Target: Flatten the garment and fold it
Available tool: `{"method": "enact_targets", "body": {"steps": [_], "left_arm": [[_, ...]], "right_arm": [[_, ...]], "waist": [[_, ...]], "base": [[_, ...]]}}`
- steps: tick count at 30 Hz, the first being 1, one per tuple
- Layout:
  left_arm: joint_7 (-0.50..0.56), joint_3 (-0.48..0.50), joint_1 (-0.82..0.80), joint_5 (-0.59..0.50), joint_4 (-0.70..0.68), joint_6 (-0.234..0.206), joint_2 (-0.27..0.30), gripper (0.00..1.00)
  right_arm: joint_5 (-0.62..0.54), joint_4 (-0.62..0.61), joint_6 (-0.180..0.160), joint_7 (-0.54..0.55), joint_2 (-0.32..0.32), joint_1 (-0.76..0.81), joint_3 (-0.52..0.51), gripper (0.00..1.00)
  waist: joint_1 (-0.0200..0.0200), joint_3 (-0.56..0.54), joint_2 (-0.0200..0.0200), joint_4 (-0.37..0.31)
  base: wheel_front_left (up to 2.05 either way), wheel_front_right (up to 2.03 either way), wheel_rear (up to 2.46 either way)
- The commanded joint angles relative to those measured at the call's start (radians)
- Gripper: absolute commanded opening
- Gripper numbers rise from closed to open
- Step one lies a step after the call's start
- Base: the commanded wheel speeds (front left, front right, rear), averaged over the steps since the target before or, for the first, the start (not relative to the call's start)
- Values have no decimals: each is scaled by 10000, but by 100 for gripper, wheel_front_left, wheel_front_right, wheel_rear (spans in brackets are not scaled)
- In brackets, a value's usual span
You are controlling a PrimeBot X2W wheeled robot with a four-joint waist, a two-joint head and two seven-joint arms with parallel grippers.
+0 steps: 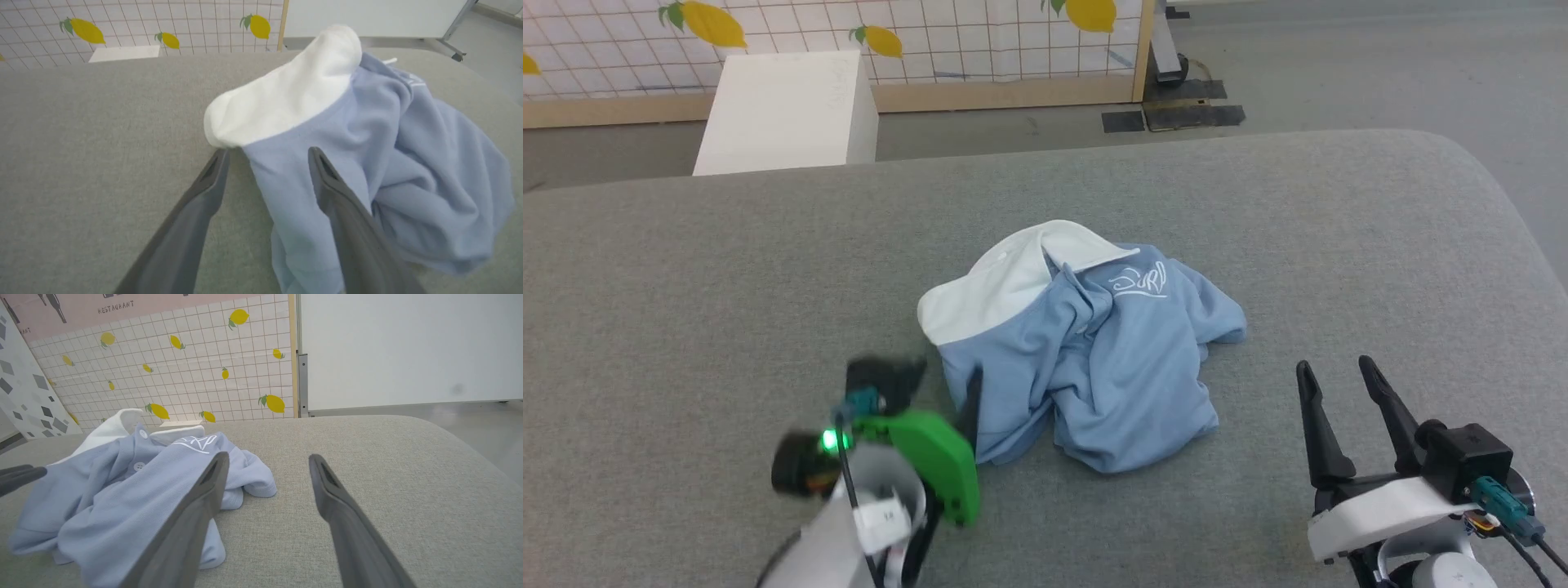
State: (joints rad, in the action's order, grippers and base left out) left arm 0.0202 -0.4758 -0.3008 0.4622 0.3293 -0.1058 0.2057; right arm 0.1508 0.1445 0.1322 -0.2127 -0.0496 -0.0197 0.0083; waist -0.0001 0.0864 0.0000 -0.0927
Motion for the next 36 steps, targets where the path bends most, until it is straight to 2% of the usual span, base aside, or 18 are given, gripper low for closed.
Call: {"method": "enact_targets", "body": {"steps": [1,10,11,13,14,16,20,25,27,32,35,36], "left_arm": [[245,-64,348,140,-50,60,95,100],[1751,-279,1022,1054,-362,470,167,100],[1912,-327,1016,1140,-387,550,163,84],[2160,-374,1020,1312,-425,677,155,12],[2240,-385,1016,1364,-443,715,169,0],[2281,-367,995,1360,-499,683,236,0],[1361,191,990,1185,-786,156,354,0],[-33,1412,1293,997,-1306,-915,770,0],[-284,1873,1519,989,-1521,-1302,1017,0],[-333,2897,2300,1092,-1965,-2213,1631,0],[192,3253,2895,1284,-2023,-2676,1878,0],[434,3249,3046,1390,-2032,-2686,1910,5]], "right_arm": [[83,-26,-15,-80,-6,-94,27,100],[26,2,-15,-65,-6,-128,170,100],[21,6,-15,-60,-6,-132,179,100],[10,16,-15,-54,-6,-129,187,100],[7,20,-15,-53,-6,-129,186,100],[-4,24,-15,-54,-6,-117,175,100],[-40,35,-15,-52,-6,-19,61,100],[-45,3,-15,-30,-6,42,46,100],[-51,-11,-15,-17,-6,57,63,100],[-74,-67,-15,31,-6,89,62,100],[-96,-111,-15,107,-6,99,-10,100],[-103,-118,-15,141,-6,97,-43,100]], "waist": [[1,55,0,-60],[1,210,0,-418],[1,218,0,-463],[1,222,0,-527],[1,227,0,-547],[1,222,0,-561],[1,117,0,-441],[1,-31,0,-158],[1,-80,0,-26],[1,-75,0,312],[1,-3,0,553],[1,28,0,636]], "base": [[0,0,0],[0,0,0],[0,0,0],[0,0,0],[0,0,0],[0,0,0],[0,0,0],[0,0,0],[0,0,0],[0,0,0],[0,0,0],[0,0,0]]}}
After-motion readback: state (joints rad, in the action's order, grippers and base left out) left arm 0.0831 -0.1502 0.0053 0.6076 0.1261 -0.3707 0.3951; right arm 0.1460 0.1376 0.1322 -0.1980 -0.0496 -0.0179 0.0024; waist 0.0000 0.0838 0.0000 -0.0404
